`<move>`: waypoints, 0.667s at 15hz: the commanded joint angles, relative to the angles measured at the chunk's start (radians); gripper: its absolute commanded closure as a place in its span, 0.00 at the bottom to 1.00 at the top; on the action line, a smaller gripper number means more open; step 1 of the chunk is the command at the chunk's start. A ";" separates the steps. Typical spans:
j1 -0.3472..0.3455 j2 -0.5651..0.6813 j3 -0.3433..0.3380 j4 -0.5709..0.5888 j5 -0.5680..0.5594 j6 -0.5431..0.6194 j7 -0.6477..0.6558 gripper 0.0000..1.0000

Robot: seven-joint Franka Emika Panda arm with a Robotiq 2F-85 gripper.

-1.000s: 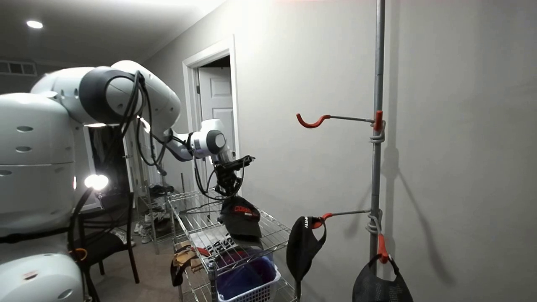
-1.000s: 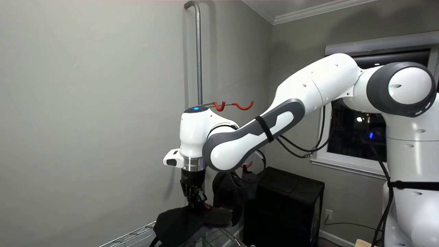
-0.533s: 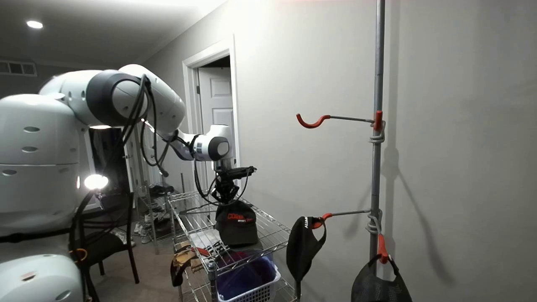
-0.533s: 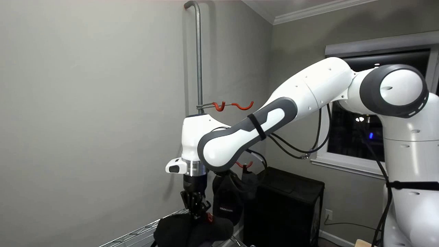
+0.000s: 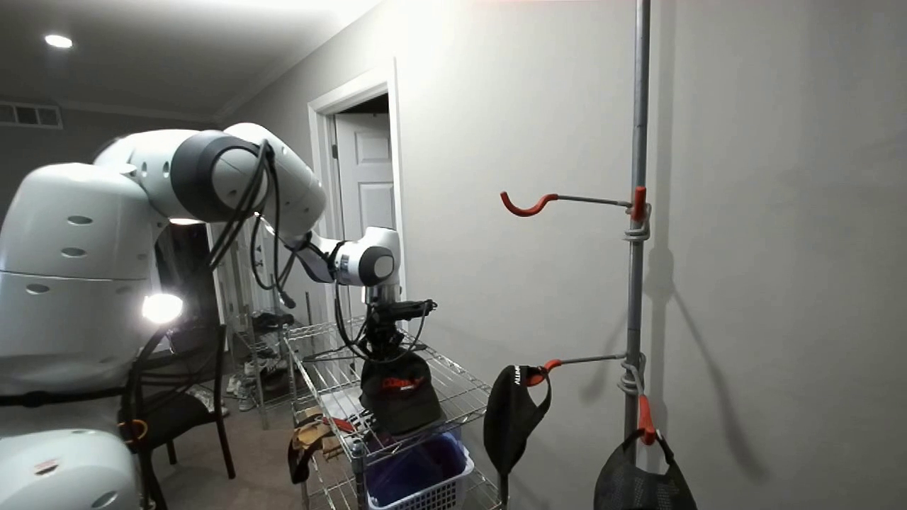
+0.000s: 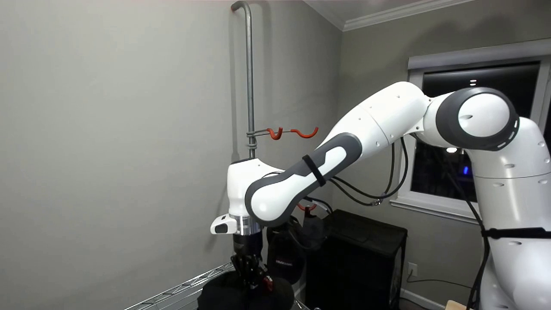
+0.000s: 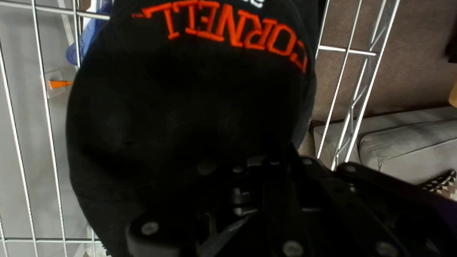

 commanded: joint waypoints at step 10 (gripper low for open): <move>-0.013 -0.015 0.006 0.011 0.019 -0.022 -0.043 0.87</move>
